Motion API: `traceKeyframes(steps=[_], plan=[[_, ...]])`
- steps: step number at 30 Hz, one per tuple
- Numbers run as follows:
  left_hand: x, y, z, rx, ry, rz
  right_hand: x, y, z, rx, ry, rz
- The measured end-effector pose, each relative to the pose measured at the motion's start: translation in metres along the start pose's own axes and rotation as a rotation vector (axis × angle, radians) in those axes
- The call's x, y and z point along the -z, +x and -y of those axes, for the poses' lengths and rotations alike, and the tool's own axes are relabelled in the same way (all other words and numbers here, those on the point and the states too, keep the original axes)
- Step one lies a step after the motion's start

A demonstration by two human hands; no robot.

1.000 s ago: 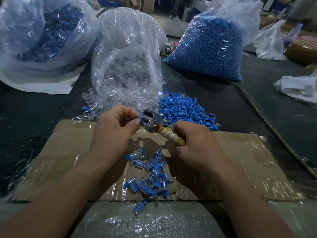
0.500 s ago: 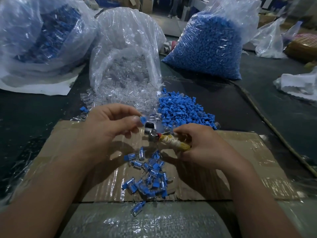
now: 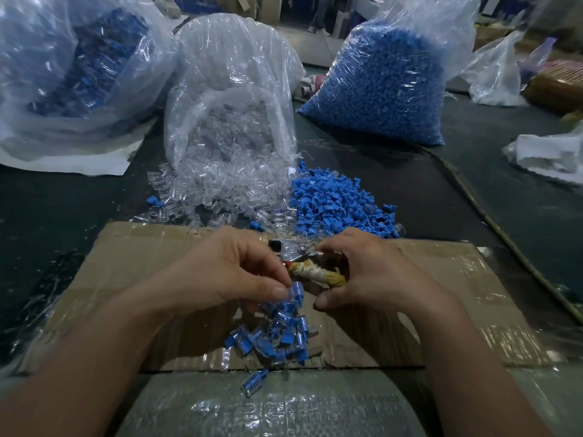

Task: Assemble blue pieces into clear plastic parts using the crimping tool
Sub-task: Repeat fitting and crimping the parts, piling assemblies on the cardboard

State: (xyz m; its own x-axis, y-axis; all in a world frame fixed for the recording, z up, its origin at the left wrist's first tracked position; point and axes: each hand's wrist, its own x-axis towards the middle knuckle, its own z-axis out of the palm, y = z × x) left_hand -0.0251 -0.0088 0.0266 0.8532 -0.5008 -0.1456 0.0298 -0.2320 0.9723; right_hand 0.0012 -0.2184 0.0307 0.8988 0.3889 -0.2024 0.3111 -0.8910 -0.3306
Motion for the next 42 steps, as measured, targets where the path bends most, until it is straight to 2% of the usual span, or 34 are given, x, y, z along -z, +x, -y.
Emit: traceKeyframes(steps=[3, 5, 6, 8, 10, 12, 14, 19, 22, 36, 42], plan=[[0.003, 0.0, 0.0, 0.0, 0.005, -0.036, 0.0, 0.0, -0.001, -0.001, -0.005, 0.027], [0.003, 0.0, -0.002, 0.016, -0.014, -0.124, 0.001, 0.0, -0.001, -0.002, 0.004, 0.043], [0.004, 0.001, -0.001, 0.021, -0.035, -0.232, 0.001, -0.001, -0.001, -0.004, 0.011, 0.049], [0.008, 0.005, 0.005, 0.017, -0.024, -0.56, 0.001, -0.002, -0.001, -0.007, 0.024, 0.063], [0.015, 0.008, 0.013, -0.01, 0.22, -0.869, 0.002, -0.002, -0.003, -0.005, 0.037, 0.073], [0.022, 0.01, 0.018, -0.003, 0.442, -1.011, 0.002, -0.003, -0.004, 0.003, 0.049, 0.082], [0.026, 0.014, 0.025, 0.011, 0.56, -1.022, 0.003, -0.003, -0.006, 0.009, 0.059, 0.091], [0.024, 0.022, 0.032, 0.117, 0.803, -0.841, 0.006, -0.004, -0.01, 0.01, 0.1, 0.103], [0.024, 0.025, 0.034, 0.148, 0.858, -0.805, 0.006, -0.004, -0.012, 0.017, 0.099, 0.105], [0.027, 0.024, 0.035, 0.039, 0.748, -0.816, 0.007, -0.005, -0.011, -0.002, 0.151, 0.117], [0.025, 0.021, 0.032, -0.055, 0.63, -0.906, 0.008, -0.005, -0.014, 0.008, 0.187, 0.086]])
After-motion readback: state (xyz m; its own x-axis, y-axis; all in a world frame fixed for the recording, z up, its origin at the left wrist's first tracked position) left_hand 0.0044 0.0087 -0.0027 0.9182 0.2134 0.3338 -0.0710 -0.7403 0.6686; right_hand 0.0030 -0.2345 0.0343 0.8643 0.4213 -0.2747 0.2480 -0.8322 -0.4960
